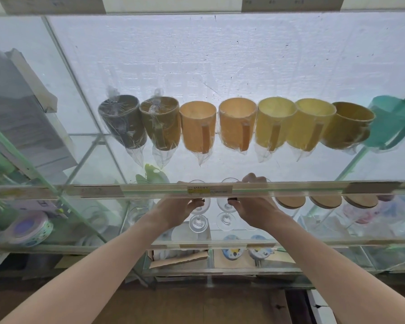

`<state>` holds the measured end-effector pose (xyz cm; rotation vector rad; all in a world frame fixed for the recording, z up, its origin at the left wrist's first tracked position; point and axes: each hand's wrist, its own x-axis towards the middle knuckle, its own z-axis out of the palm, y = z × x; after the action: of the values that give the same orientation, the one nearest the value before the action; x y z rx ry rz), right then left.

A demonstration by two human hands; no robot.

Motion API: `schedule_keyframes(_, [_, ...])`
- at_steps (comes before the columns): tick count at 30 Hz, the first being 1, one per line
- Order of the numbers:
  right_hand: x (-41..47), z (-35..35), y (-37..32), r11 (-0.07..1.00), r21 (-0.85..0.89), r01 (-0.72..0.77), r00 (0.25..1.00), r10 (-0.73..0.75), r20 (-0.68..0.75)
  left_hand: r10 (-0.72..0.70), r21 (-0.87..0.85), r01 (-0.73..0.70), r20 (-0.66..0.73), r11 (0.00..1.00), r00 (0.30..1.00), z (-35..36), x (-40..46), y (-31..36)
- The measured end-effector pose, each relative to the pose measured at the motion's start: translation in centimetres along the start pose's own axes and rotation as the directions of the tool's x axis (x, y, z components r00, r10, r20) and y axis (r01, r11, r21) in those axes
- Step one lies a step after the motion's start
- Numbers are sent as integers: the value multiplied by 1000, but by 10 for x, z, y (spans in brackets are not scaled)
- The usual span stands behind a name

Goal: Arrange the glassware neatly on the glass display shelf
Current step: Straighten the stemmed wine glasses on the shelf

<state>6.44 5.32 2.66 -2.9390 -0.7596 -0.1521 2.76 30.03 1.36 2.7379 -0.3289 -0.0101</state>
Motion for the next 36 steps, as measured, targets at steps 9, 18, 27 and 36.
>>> schedule_keyframes(9, [-2,-5,-5,1000,-6,-12,999,11,-38,-80,-83,90,118,992,990,-6,6,-8])
schedule_keyframes(18, [-3,-3,-5,1000,0,-7,998,7,-66,-31,-111,39,71,993,997,-1,7,-12])
schedule_keyframes(27, [-4,-3,-6,999,26,-20,996,22,-85,-41,-135,51,77,990,996,6,9,-15])
schedule_keyframes(36, [-8,1,-3,1000,25,11,996,-9,-87,-16,-119,28,107,993,994,3,4,-16])
